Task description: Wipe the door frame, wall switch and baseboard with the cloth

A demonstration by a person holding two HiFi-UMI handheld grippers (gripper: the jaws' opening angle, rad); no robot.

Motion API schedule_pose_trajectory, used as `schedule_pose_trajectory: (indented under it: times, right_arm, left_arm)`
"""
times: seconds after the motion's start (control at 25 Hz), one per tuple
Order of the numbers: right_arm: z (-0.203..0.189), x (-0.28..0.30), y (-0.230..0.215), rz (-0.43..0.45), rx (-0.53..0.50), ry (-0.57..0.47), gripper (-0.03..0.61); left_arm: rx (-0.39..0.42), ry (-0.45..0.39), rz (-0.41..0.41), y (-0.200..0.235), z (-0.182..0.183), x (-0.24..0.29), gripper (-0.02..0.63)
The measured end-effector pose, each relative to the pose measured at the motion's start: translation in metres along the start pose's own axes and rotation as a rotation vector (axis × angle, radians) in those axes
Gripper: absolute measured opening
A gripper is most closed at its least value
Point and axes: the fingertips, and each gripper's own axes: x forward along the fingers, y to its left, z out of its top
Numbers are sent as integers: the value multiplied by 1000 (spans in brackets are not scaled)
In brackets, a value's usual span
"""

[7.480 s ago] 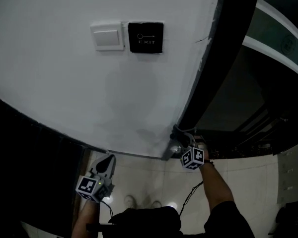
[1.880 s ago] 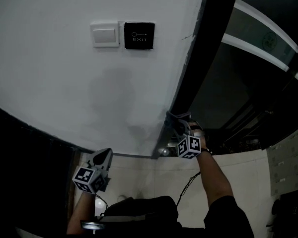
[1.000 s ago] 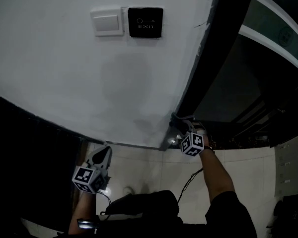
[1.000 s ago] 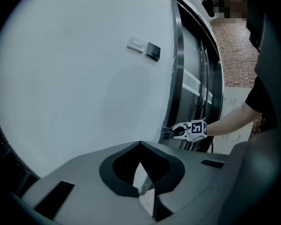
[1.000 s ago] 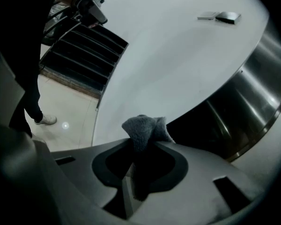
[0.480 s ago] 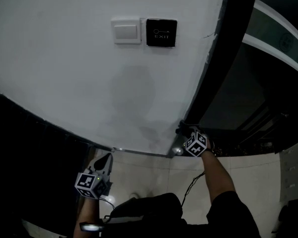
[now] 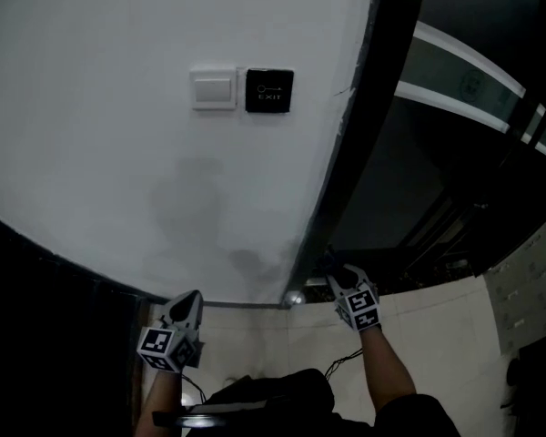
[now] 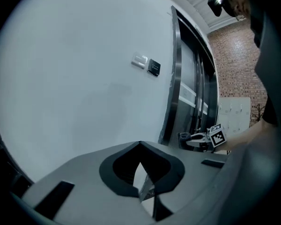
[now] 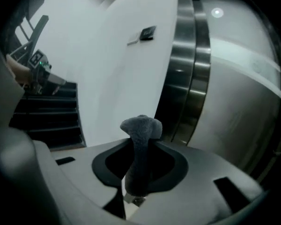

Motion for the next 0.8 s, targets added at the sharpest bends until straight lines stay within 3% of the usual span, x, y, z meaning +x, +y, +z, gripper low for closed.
schedule_pose_trajectory:
  times: [0.2,0.4,0.48,0.64,0.8]
  right_arm:
    - [26,-74,-17,-184,208,-216,84]
    - [32,-133,-45,-294,271,-292,84]
    - [33,-153,-59,-318,281,-334,84]
    - [35,-188,-102,-307,220,-408,84]
    - [39,-207,-150,-160,94,-490,84]
  left_arm:
    - [-25,-55,-63,-7,12,18,2]
    - [-43,-59,-162,-37,9,40,2]
    - [-21,-48,-164,-50,11,50,2]
    - [7,-42,-166,-101,1,72,2]
    - [60,-55,-130,-165,-17,89,2]
